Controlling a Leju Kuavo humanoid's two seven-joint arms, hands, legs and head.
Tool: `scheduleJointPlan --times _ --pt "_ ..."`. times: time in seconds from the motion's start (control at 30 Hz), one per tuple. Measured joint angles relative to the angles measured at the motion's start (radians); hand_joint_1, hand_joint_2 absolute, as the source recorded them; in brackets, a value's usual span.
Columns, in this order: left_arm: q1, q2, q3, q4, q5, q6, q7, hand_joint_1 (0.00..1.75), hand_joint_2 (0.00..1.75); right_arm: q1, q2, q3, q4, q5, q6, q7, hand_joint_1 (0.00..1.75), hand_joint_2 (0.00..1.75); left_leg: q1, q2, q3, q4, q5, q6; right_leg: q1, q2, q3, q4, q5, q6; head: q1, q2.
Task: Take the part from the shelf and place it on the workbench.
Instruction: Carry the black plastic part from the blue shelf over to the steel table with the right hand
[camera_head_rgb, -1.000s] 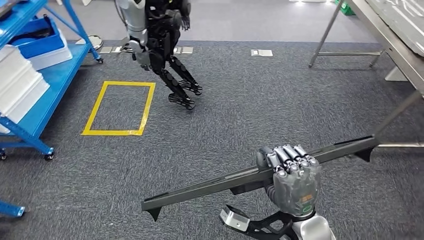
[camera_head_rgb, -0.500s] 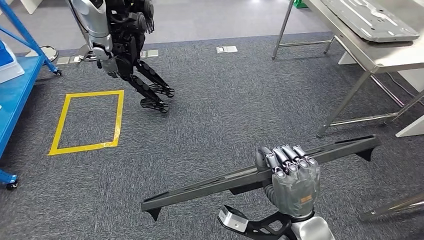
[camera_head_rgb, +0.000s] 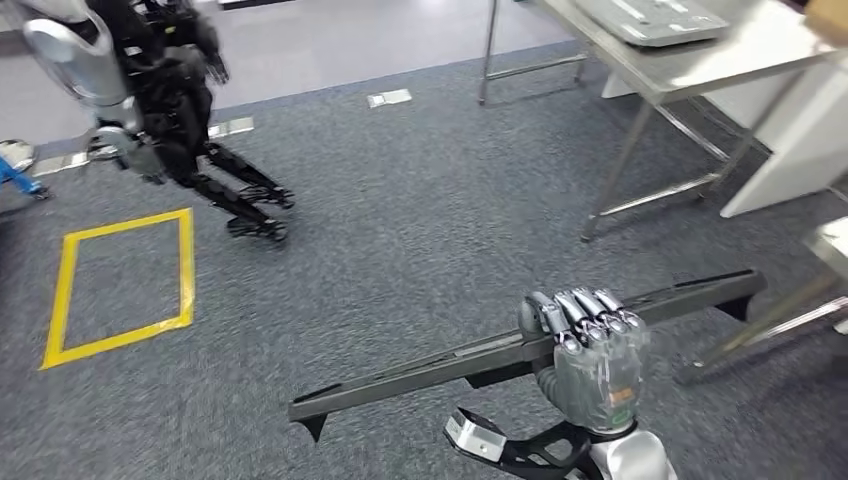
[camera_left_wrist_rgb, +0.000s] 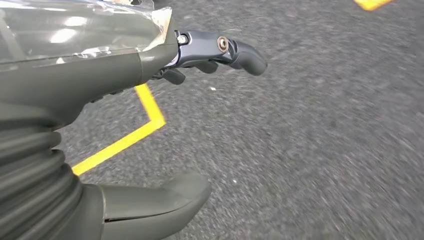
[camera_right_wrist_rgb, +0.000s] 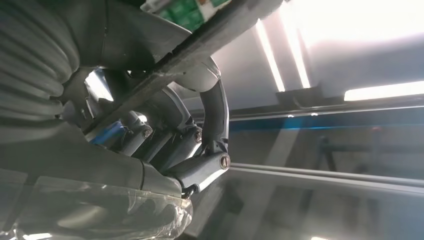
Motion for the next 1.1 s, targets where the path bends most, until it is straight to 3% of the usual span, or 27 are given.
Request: scheduleJointPlan --times 0.07,0.1,0.13,0.2,0.27,0.33,0.4,0.47,0.53,0.6,0.63,0.67,0.7,0.77,0.83,0.9,0.93,1.0,1.03,1.1 --pt "0.004 0.0 0.0 0.0 0.0 0.0 0.0 0.0 1.75 0.0 0.001 0.0 0.0 0.0 0.001 0.0 1.75 1.75 0.002 -0.032 -0.061 0.13 -0.063 -0.005 0.003 0.021 -0.002 0.0 0.002 -0.007 -0.005 0.0" --pt "0.005 0.0 0.0 0.0 0.0 0.0 0.0 0.0 1.75 0.002 0.002 0.0 0.0 0.001 0.001 0.0 1.75 1.75 0.003 -0.036 -0.084 0.173 -0.074 -0.007 0.004 0.034 -0.002 0.001 0.002 -0.007 -0.005 0.0" --pt "0.006 0.0 0.0 0.0 0.0 0.0 0.0 0.0 1.75 0.004 0.002 0.0 0.001 0.002 0.002 0.0 1.75 1.75 0.005 -0.037 -0.091 0.182 -0.064 -0.009 0.005 0.048 -0.001 0.002 0.002 -0.007 -0.005 0.0" --pt "0.007 0.0 0.0 0.0 0.0 0.0 0.001 0.0 1.75 0.006 0.002 0.0 0.001 0.003 0.002 0.0 1.75 1.75 0.01 -0.049 -0.053 0.09 0.005 -0.009 0.004 0.075 0.001 0.004 0.002 -0.006 -0.006 0.0" --pt "0.008 0.001 0.0 0.0 0.0 0.0 0.001 0.0 1.75 0.005 0.002 0.0 0.001 0.003 0.002 0.0 1.75 1.75 0.017 -0.101 0.001 -0.034 0.061 -0.006 0.007 0.099 -0.003 0.01 0.001 -0.001 -0.004 0.0" --pt "0.008 0.001 0.0 0.0 -0.002 0.0 0.001 0.0 1.75 0.006 0.002 0.0 0.001 0.003 0.001 0.0 1.75 1.75 0.016 -0.13 0.02 -0.083 0.071 0.0 0.008 0.122 -0.014 0.012 0.004 0.012 -0.001 0.0" --pt "0.008 0.001 0.0 0.0 -0.003 0.0 0.002 0.0 1.75 0.009 0.002 -0.002 0.0 0.003 0.0 0.0 1.75 1.75 0.011 -0.105 0.022 -0.092 0.076 0.016 0.005 0.14 -0.027 0.011 0.009 0.029 0.001 0.0" --pt "0.007 0.0 0.0 0.0 -0.004 0.0 0.002 0.0 1.75 0.01 0.001 -0.003 0.0 0.003 -0.001 0.0 1.75 1.75 0.01 -0.077 0.028 -0.107 0.085 0.033 0.008 0.106 -0.052 0.045 -0.005 0.033 0.005 0.0" --pt "0.007 0.0 0.0 0.0 -0.005 0.0 0.002 0.0 1.75 0.008 0.001 -0.004 0.0 0.003 -0.001 0.0 1.75 1.75 0.007 -0.047 0.031 -0.115 0.09 0.042 0.009 0.049 -0.109 0.154 -0.054 0.027 0.014 0.0" --pt "0.008 0.001 0.0 0.0 -0.005 0.0 0.003 0.0 1.75 0.01 0.001 -0.005 0.0 0.002 -0.001 0.001 1.75 1.75 0.004 -0.015 0.029 -0.115 0.089 0.043 0.005 0.029 -0.171 0.274 -0.094 0.028 0.02 0.0" --pt "0.008 0.001 0.0 0.0 -0.005 0.0 0.004 0.0 1.75 0.011 0.001 -0.005 0.001 0.002 -0.001 0.001 1.75 1.75 0.004 -0.001 0.028 -0.115 0.088 0.042 0.003 0.024 -0.179 0.292 -0.096 0.035 0.021 0.0" --pt "0.008 0.001 0.0 0.0 -0.006 0.0 0.004 0.0 1.75 0.012 0.0 -0.006 0.001 0.002 -0.001 0.001 1.75 1.75 0.004 0.013 0.028 -0.115 0.087 0.041 -0.001 0.019 -0.166 0.269 -0.083 0.044 0.023 0.0" --pt "0.008 0.0 0.0 0.0 -0.006 0.0 0.005 0.0 1.75 0.012 0.0 -0.007 0.002 0.002 -0.001 0.001 1.75 1.75 0.005 0.025 0.029 -0.114 0.086 0.038 -0.005 0.007 -0.131 0.208 -0.059 0.054 0.025 0.0" --pt "0.008 0.001 0.0 0.0 -0.006 0.001 0.004 0.0 1.75 0.011 0.001 -0.009 0.002 0.001 -0.002 0.0 1.75 1.75 0.002 0.045 0.034 -0.111 0.079 0.027 -0.007 -0.045 -0.051 0.068 -0.019 0.064 0.032 0.0" --pt "0.008 0.002 0.0 -0.001 -0.007 0.003 0.003 0.0 1.75 0.011 0.001 -0.011 0.002 -0.001 -0.005 0.0 1.75 1.75 -0.003 0.064 0.042 -0.109 0.072 0.013 -0.001 -0.071 -0.017 0.01 -0.005 0.054 0.034 0.0" --pt "0.005 0.002 0.0 -0.001 -0.009 0.004 0.003 0.0 1.75 0.011 0.002 -0.015 0.002 -0.003 -0.008 -0.002 1.75 1.75 -0.001 0.082 0.049 -0.11 0.067 0.001 0.0 -0.045 -0.018 0.012 -0.002 0.038 0.031 0.0" --pt "0.002 0.002 -0.001 -0.001 -0.011 0.004 0.003 0.0 1.75 0.011 0.002 -0.017 0.002 -0.004 -0.01 -0.002 1.75 1.75 0.004 0.074 0.05 -0.105 0.059 -0.005 -0.002 -0.033 -0.017 0.012 -0.001 0.031 0.029 0.0" --pt "-0.001 0.002 -0.001 -0.001 -0.015 0.004 0.003 0.0 1.75 0.011 0.004 -0.02 0.001 -0.006 -0.013 -0.003 1.75 1.75 0.01 0.028 0.027 -0.044 0.016 -0.013 -0.007 -0.01 -0.015 0.009 0.002 0.015 0.022 0.0" --pt "-0.001 0.003 -0.001 -0.001 -0.016 0.004 0.003 0.0 1.75 0.011 0.005 -0.02 0.001 -0.006 -0.014 -0.003 1.75 1.75 0.011 -0.003 -0.001 0.018 -0.019 -0.014 -0.006 0.001 -0.015 0.009 0.003 0.009 0.018 0.0" --pt "0.001 0.004 -0.002 0.0 -0.016 0.004 0.005 0.0 1.75 0.015 0.006 -0.021 0.002 -0.007 -0.016 -0.003 1.75 1.75 0.01 -0.029 -0.069 0.149 -0.074 -0.011 0.0 0.027 -0.016 0.01 0.004 0.001 0.013 0.0"
